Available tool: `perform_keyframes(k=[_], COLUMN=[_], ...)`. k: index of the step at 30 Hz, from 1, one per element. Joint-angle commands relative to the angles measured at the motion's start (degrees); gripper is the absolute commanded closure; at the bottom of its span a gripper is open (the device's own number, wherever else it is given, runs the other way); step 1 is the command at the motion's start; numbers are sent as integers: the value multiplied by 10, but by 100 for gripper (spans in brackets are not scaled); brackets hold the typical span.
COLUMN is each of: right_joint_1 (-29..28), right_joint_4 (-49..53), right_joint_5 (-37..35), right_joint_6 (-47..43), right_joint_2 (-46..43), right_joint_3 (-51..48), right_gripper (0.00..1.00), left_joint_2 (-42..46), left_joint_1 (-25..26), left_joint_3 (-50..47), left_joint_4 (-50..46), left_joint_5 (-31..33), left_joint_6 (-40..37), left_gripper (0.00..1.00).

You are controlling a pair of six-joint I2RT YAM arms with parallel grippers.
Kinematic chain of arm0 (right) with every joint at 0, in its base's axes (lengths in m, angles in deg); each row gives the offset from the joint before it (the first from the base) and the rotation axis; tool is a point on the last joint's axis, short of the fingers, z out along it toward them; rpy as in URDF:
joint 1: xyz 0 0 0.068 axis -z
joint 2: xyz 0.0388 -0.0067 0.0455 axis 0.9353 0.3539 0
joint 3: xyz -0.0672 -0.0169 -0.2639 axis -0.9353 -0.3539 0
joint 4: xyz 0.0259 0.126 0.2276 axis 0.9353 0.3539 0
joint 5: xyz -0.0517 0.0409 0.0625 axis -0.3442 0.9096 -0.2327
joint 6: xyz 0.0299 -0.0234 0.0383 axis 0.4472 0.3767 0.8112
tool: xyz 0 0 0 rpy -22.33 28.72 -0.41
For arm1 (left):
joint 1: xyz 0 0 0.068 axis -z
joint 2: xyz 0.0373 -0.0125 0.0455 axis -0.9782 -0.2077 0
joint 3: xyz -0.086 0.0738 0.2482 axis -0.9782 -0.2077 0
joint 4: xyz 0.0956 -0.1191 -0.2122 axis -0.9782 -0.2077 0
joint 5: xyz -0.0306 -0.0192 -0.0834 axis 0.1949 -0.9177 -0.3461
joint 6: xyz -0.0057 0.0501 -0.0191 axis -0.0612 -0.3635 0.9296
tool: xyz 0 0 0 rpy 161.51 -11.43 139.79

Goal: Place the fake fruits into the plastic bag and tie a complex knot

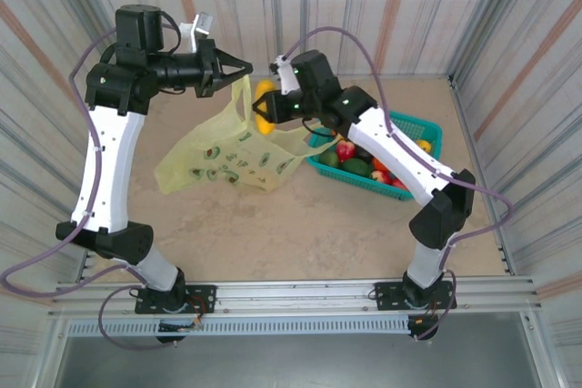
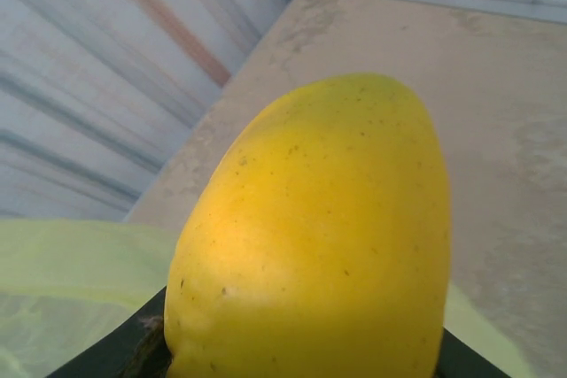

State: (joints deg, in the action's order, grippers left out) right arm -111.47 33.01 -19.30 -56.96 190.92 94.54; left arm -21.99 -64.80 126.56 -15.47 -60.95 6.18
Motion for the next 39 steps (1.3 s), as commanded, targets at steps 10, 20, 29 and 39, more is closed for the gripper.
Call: perform_keyframes(k=[10, 20, 29, 39], right_joint_1=[-56, -83, -100, -89], right_joint_4=[-185, -205, -137, -8], right_joint_5=[3, 34, -40, -151], right_joint_6=[25, -6, -13, -38], right_joint_2=[-89, -4, 76, 66], right_joint_3=[-204, -168, -88, -70], right_gripper=[53, 51, 40, 17], left_joint_2=[14, 29, 39, 60], left_joint_1=[-52, -52, -51, -63], left_joint_3=[-10, -40, -59, -67], left_joint_4=[46, 54, 66, 52], left_joint_5=[-49, -69, -77, -63], left_joint_6=[20, 23, 33, 21], left_gripper=[100, 100, 100, 100])
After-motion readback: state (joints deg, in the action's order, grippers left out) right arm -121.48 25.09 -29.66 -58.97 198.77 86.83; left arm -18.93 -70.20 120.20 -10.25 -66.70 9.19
